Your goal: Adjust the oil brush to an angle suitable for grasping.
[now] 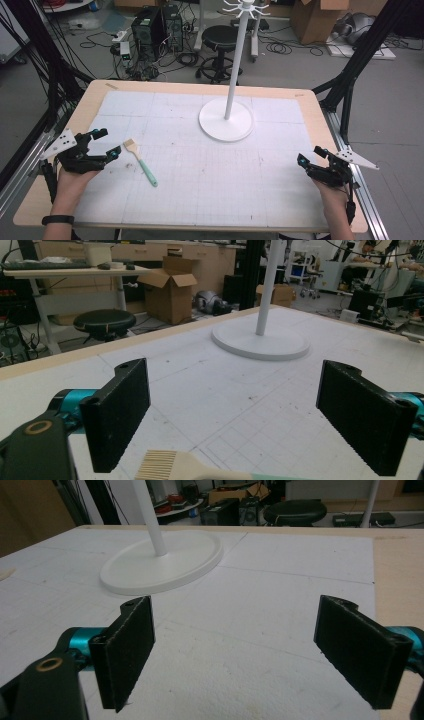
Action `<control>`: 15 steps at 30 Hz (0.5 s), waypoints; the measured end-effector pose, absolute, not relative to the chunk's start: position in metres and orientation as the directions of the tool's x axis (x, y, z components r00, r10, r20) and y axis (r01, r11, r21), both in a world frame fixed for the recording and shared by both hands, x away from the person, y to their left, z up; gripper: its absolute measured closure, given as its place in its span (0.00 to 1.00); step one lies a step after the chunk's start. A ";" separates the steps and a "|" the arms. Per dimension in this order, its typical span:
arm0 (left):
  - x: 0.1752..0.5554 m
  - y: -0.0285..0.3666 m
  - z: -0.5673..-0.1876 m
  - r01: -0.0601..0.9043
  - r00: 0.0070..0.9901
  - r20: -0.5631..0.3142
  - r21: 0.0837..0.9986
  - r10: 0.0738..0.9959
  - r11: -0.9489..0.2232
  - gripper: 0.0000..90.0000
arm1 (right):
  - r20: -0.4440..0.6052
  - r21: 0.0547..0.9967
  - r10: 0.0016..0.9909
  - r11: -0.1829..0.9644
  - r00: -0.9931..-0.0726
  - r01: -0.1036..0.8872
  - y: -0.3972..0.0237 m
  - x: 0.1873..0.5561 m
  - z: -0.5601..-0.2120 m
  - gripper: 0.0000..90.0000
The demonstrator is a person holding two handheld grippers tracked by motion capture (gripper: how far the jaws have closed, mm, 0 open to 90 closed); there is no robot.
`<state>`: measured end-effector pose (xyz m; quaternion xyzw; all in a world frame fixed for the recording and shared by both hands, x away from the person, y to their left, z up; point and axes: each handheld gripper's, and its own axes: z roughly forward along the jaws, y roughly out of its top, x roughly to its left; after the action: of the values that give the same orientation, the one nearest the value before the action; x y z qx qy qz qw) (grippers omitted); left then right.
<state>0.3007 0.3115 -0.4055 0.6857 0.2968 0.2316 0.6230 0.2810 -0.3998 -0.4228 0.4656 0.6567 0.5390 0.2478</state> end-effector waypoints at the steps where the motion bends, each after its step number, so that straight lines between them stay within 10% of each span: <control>1: 0.301 0.312 -0.405 0.118 0.718 -0.052 0.992 0.694 -0.048 0.16 | 0.176 0.939 0.878 -0.014 -0.445 0.343 -0.400 0.281 -0.423 0.18; 15: 0.294 0.300 -0.397 0.108 0.771 -0.020 0.989 0.636 -0.101 0.22 | 0.180 0.939 0.879 -0.020 -0.441 0.342 -0.401 0.279 -0.421 0.18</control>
<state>0.2942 0.3003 -0.3971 0.7104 0.2621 0.2139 0.6172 0.2794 -0.4006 -0.4212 0.4666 0.6544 0.5408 0.2483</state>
